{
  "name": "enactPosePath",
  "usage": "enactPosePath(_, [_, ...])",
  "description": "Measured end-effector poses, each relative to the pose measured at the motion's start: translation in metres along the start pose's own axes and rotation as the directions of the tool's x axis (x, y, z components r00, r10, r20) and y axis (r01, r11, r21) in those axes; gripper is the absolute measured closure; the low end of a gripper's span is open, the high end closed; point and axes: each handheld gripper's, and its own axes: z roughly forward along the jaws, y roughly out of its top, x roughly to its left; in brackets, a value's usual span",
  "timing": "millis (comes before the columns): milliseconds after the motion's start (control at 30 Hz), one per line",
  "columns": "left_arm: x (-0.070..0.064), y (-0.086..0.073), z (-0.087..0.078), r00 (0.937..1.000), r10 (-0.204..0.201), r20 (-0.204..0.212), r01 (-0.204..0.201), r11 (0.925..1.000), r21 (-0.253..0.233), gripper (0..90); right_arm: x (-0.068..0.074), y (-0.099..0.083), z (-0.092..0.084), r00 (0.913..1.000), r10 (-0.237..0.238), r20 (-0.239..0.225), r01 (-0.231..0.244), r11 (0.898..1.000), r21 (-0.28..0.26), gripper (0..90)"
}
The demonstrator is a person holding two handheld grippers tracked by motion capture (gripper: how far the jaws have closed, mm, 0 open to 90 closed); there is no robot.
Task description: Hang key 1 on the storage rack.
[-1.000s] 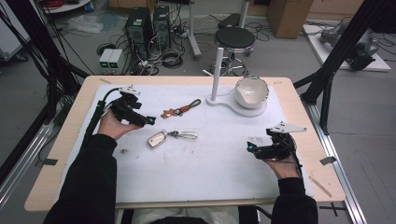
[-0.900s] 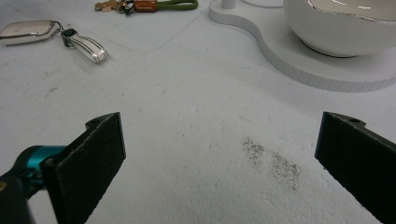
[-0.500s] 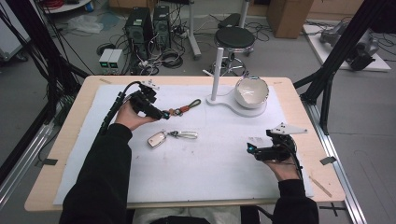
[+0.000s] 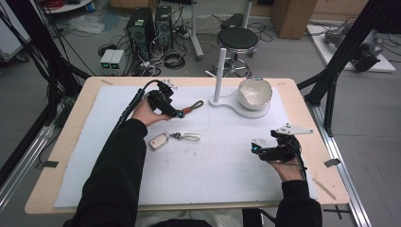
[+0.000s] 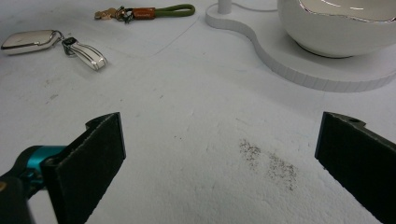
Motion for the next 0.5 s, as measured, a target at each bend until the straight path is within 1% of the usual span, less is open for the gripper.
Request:
enactPosePath(33, [0.0,0.002,0.002,1.0,0.004,-0.003,-0.004,1.0,0.006,18.2,0.0,0.0,0.001,1.0,-0.005,0.0,0.005,1.0,-0.002,0.8])
enactPosePath(67, [0.001,0.003,0.005,1.0,0.004,-0.001,-0.004,1.0,0.008,21.5,0.0,0.0,0.001,1.0,-0.005,-0.001,0.005,1.0,-0.002,0.8])
enactPosePath(100, [0.002,0.006,0.01,0.9999,-0.005,-0.013,0.005,0.9997,0.026,22.6,0.0,0.0,0.002,1.0,-0.005,-0.001,0.005,1.0,-0.002,0.8])
enactPosePath(133, [0.002,0.006,0.01,0.9999,-0.005,-0.013,0.005,0.9997,0.026,23.5,0.0,0.0,0.002,1.0,-0.005,-0.001,0.005,1.0,-0.002,0.8])
enactPosePath(200, [0.002,0.008,0.017,0.9992,-0.004,-0.04,0.007,0.9986,0.053,24.9,-0.001,0.001,0.002,1.0,-0.004,-0.003,0.004,1.0,-0.002,0.8])
enactPosePath(233, [0.002,0.008,0.02,0.9991,-0.001,-0.043,0.004,0.9979,0.064,24.9,-0.001,0.001,0.002,1.0,-0.004,-0.003,0.004,1.0,-0.002,0.8])
enactPosePath(267, [0.002,0.009,0.022,0.999,0.005,-0.045,-0.002,0.9974,0.072,26.9,-0.001,0.001,0.003,1.0,0.0,-0.003,0.0,1.0,-0.001,0.8])
enactPosePath(300, [0.002,0.011,0.027,0.9991,-0.001,-0.042,0.004,0.9968,0.079,29.5,-0.002,0.001,0.003,1.0,-0.003,-0.004,0.003,1.0,-0.003,0.8])
enactPosePath(333, [0.002,0.011,0.027,0.9991,-0.001,-0.042,0.004,0.9968,0.079,31.9,-0.002,0.001,0.003,1.0,-0.003,-0.004,0.003,1.0,-0.003,0.8])
enactPosePath(400, [0.003,0.012,0.032,0.9986,0.0,-0.053,0.004,0.9961,0.088,33.0,-0.002,0.001,0.003,1.0,-0.002,-0.004,0.002,1.0,-0.002,0.8])
enactPosePath(467, [0.004,0.012,0.038,0.9986,-0.011,-0.052,0.016,0.9953,0.096,33.8,-0.001,0.001,0.003,1.0,-0.003,-0.003,0.003,1.0,0.005,0.8])
enactPosePath(500, [0.005,0.012,0.04,0.9985,-0.005,-0.055,0.011,0.9947,0.103,35.3,0.0,0.0,0.003,0.9999,-0.011,-0.002,0.011,1.0,0.007,0.8])
